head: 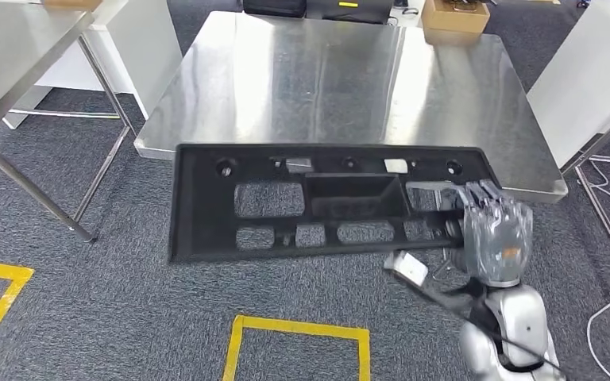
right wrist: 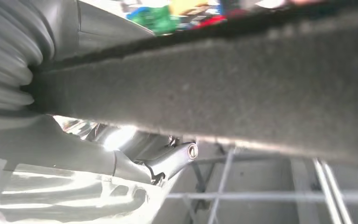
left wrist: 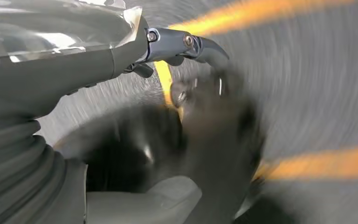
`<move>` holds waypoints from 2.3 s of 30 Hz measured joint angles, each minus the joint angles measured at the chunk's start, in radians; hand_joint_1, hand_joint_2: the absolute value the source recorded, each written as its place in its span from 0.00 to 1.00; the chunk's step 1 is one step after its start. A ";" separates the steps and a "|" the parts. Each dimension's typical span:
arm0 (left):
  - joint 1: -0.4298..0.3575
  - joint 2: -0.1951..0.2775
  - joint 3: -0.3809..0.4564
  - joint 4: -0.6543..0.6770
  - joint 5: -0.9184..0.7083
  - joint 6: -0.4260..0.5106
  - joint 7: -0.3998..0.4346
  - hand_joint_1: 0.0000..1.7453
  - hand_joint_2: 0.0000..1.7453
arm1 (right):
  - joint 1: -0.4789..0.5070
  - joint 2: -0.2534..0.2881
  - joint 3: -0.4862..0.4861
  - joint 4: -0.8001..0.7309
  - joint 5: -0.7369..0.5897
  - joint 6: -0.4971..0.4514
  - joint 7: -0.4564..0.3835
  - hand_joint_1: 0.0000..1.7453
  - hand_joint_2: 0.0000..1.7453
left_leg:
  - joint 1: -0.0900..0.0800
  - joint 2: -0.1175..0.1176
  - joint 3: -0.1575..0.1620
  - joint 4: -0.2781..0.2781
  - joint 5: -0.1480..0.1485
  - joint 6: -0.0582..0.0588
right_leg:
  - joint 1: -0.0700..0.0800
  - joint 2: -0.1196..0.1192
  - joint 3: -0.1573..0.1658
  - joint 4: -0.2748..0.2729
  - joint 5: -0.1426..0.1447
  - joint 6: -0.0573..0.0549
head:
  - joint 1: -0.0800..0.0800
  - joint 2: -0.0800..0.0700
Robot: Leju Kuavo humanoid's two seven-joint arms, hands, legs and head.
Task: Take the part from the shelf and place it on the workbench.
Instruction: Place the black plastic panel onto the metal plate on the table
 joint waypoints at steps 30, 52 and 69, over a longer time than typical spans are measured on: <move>-0.085 0.041 -0.473 -0.063 -0.018 -0.217 0.025 0.00 1.00 | -0.354 -0.043 -0.065 0.483 0.178 0.161 0.165 1.00 1.00 | 0.007 0.008 -0.006 0.005 -0.001 -0.084 | -0.010 -0.010 0.112 -0.216 0.094 0.005 | -0.002 0.000; -0.087 0.046 -0.531 -0.073 0.013 -0.221 0.036 0.00 1.00 | -0.359 -0.042 -0.069 0.518 0.195 0.171 0.165 1.00 1.00 | -0.002 0.008 -0.017 0.024 -0.009 -0.071 | -0.025 -0.013 0.114 -0.220 0.096 0.011 | -0.002 0.000; -0.089 0.056 -0.601 -0.084 0.115 -0.236 0.044 0.00 1.00 | -0.352 -0.047 -0.072 0.538 0.202 0.196 0.183 1.00 1.00 | 0.035 0.016 0.025 0.011 -0.048 -0.111 | -0.050 -0.013 0.069 -0.181 0.093 0.035 | 0.006 0.000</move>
